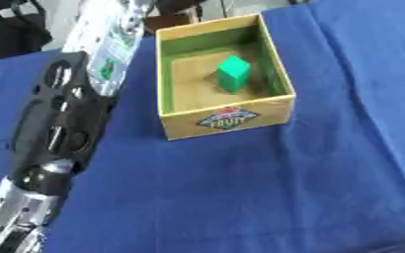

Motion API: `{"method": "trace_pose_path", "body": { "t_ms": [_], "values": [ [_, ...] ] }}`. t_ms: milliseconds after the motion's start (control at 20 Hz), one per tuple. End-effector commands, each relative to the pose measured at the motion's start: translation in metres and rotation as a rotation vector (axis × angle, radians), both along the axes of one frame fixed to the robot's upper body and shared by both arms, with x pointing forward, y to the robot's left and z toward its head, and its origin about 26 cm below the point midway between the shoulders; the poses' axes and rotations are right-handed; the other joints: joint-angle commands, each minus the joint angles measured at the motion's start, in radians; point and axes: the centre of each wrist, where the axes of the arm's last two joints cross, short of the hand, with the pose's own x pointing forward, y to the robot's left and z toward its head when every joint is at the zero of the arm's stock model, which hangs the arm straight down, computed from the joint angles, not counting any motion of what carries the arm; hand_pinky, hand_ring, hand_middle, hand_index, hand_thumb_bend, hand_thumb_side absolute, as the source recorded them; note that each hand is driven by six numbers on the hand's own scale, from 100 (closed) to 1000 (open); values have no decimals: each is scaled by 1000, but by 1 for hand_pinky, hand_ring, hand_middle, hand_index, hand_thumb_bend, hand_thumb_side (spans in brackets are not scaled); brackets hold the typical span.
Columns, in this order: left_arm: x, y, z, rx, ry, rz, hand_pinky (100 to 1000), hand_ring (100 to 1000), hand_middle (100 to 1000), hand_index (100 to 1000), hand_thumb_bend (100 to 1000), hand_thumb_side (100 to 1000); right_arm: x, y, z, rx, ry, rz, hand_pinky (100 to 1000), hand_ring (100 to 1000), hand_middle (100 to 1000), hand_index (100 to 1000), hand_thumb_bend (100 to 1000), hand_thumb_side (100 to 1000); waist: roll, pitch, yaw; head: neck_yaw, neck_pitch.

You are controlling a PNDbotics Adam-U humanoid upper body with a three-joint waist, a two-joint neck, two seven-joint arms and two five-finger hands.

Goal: Pick up objects on the table and place them in the box.

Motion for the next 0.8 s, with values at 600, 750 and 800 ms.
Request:
{"method": "trace_pose_path", "body": {
  "t_ms": [600,750,800],
  "values": [
    [-84,58,2,-498,-5,-413,354,505,506,764,100,951,-6,-9,12,-11,-58,-45,730,765,731,741,100,877,-32,-19,52,25,30],
    [-98,72,-7,-577,-37,-444,365,511,510,764,100,951,-6,-10,13,-9,-66,-49,730,765,731,741,100,877,-38,-14,58,48,39],
    [-100,76,-10,-595,-53,-444,369,514,512,765,100,951,-6,-10,13,-9,-68,-51,730,764,732,741,100,877,-40,-12,59,56,42]
  ]
}}
